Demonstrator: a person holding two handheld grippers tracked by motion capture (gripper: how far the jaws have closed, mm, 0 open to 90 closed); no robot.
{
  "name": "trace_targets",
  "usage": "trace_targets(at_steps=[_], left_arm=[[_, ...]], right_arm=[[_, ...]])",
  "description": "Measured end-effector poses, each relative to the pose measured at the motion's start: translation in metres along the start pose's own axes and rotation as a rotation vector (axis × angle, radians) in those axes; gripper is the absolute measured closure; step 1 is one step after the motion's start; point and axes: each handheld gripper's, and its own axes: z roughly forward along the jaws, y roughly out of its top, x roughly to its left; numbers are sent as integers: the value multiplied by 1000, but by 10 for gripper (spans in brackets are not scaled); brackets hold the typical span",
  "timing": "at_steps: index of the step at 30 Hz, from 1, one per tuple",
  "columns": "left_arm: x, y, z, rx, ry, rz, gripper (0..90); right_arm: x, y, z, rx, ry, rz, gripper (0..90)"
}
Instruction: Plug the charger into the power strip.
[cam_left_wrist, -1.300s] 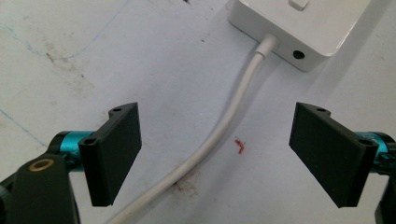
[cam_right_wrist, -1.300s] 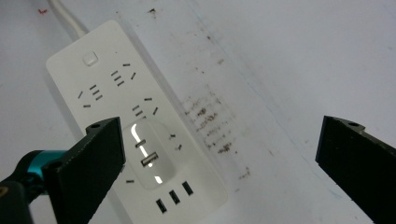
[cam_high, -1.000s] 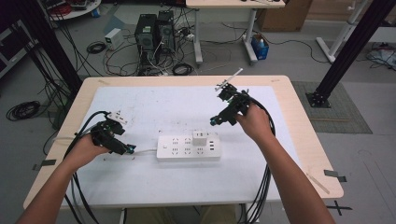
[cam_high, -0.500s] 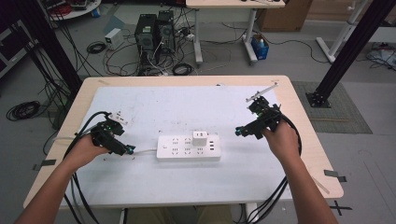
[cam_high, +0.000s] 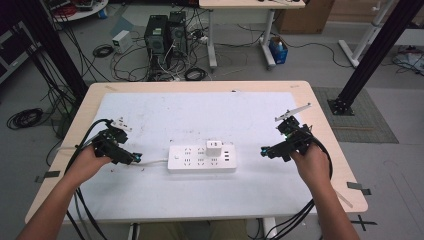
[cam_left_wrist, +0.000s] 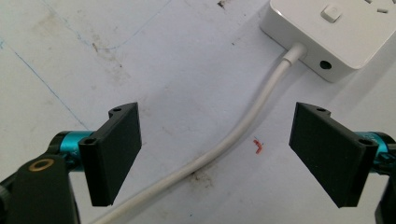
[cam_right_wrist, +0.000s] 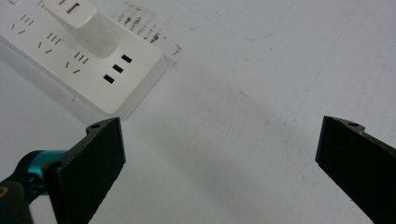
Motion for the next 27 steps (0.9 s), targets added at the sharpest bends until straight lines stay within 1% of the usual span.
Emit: trace_targets(at_steps=[3, 6, 8, 10, 12, 14, 16, 20, 24, 27], left_arm=[[-2, 0, -1, -17, 8, 3, 170], [-3, 0, -2, -28, 12, 7, 170], [-3, 1, -2, -32, 15, 5, 170], [-3, 1, -3, -28, 10, 5, 170], [-4, 1, -3, -31, 17, 10, 170], [-4, 2, -2, -28, 23, 7, 170], [-4, 1, -2, -29, 17, 0, 170], [-4, 1, -2, -24, 17, -6, 170], [-4, -1, -3, -30, 22, -6, 170], [-4, -3, -4, -36, 24, -16, 170]], right_arm=[[1, -3, 2, -4, -7, -11, 8], [2, -6, 4, -2, -1, -2, 8], [1, -8, 5, -4, 1, -5, 8], [1, -8, 5, -8, 1, -4, 8], [0, -9, 5, -12, 2, -5, 8], [0, -9, 5, -11, 1, -2, 8], [-1, -10, 5, -11, 2, -2, 8], [0, -12, 6, -13, -1, -3, 8], [1, -14, 7, -18, -2, -1, 8], [2, -16, 7, -24, 1, 2, 8]])
